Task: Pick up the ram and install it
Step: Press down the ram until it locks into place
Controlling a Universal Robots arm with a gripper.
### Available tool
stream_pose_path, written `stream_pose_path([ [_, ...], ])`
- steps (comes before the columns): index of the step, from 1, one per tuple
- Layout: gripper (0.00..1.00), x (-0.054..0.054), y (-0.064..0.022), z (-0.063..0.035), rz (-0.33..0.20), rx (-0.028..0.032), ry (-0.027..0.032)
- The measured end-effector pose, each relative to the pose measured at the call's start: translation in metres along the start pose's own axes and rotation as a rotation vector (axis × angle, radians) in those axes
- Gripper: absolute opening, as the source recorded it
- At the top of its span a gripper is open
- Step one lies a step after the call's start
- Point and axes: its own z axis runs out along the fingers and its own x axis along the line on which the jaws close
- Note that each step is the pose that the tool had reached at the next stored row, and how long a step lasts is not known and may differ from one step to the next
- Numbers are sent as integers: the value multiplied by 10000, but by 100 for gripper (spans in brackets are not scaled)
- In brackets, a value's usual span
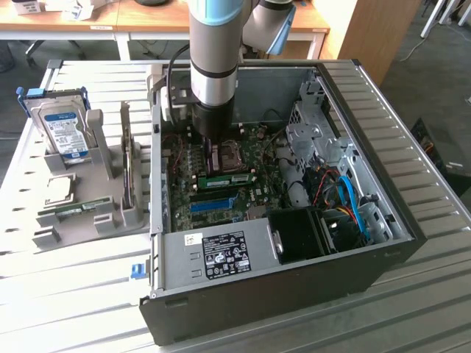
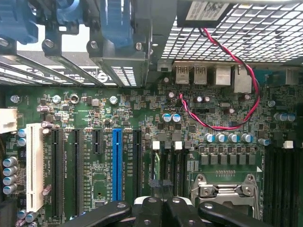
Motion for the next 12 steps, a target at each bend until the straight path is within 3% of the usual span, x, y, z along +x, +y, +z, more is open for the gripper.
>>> stream_pose_path([
  [12, 11, 2, 0, 14, 0, 2, -4],
])
